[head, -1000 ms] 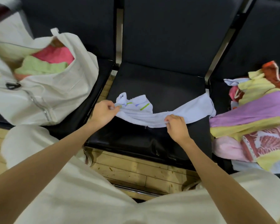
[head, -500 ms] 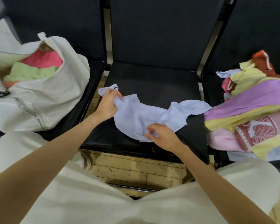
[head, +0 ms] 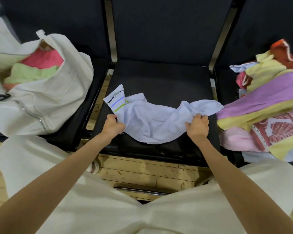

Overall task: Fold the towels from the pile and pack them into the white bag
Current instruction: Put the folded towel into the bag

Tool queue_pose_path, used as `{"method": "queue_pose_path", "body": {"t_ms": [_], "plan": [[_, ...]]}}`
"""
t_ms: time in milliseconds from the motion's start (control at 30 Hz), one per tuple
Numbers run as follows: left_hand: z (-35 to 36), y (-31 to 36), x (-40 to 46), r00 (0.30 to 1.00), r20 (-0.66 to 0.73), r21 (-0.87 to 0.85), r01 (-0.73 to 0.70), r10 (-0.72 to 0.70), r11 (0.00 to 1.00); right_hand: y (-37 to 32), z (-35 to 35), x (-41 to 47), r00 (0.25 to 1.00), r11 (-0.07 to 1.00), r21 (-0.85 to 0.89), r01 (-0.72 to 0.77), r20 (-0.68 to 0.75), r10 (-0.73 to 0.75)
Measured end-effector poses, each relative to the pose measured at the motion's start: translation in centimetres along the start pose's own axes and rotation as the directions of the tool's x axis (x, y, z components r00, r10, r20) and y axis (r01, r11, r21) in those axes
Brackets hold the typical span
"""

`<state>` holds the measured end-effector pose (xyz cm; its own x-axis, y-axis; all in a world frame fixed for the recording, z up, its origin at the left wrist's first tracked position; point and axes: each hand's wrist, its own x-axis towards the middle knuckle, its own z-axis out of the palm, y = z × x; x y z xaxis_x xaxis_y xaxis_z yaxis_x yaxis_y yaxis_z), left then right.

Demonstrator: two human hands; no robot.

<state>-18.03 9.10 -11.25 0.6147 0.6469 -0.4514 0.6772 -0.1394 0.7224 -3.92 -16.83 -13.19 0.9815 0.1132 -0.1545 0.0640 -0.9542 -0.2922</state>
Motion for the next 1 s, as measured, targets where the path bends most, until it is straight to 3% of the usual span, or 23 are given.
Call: {"method": "queue_pose_path", "body": {"t_ms": [200, 333, 467, 533, 633, 767, 867, 933, 1000], "plan": [[-2.2, 1.4, 3.5, 0.955, -0.292, 0.044, -0.049, 0.06, 0.998, -0.7, -0.3, -0.9, 0.994, 0.986, 0.152, 0.068, -0.1, -0.053], [-2.8, 3.1, 6.1, 0.93, -0.357, 0.206, -0.011, 0.085, 0.979, -2.0, -1.3, -2.2, 0.992, 0.883, 0.454, 0.122, -0.08, -0.096], [-3.2, 3.5, 7.6, 0.921, -0.367, 0.271, -0.027, 0.13, 0.962, -3.6, -2.4, -3.2, 0.971, 0.779, 0.58, 0.238, -0.12, -0.207], [-3.4, 3.0, 8.4, 0.917, -0.378, 0.255, -0.029, 0.127, 0.966, -4.2, -3.0, -3.3, 0.956, 0.713, 0.643, 0.282, -0.13, -0.261], [-3.4, 3.4, 8.4, 0.891, -0.418, 0.186, -0.107, 0.178, 0.977, -5.3, -3.9, -2.8, 0.96, 0.689, 0.695, 0.204, -0.006, -0.278], [-3.1, 6.1, 6.5, 0.889, -0.279, 0.125, -0.342, 0.364, 0.931, -6.8, -4.5, -2.3, 0.898, 0.748, 0.593, 0.299, 0.09, -0.43], [-2.7, 9.0, 4.2, 0.906, -0.021, -0.02, -0.422, 0.422, 0.906, -7.9, -5.2, -2.1, 0.868, 0.766, 0.491, 0.415, 0.038, -0.495], [-2.4, 10.5, 2.7, 0.892, 0.143, 0.008, -0.434, 0.429, 0.901, -8.5, -5.9, -2.2, 0.814, 0.736, 0.417, 0.533, -0.016, -0.58], [-2.1, 11.6, 1.5, 0.857, 0.205, 0.061, -0.493, 0.472, 0.868, -8.8, -6.3, -2.4, 0.756, 0.679, 0.376, 0.631, -0.104, -0.646]]}}
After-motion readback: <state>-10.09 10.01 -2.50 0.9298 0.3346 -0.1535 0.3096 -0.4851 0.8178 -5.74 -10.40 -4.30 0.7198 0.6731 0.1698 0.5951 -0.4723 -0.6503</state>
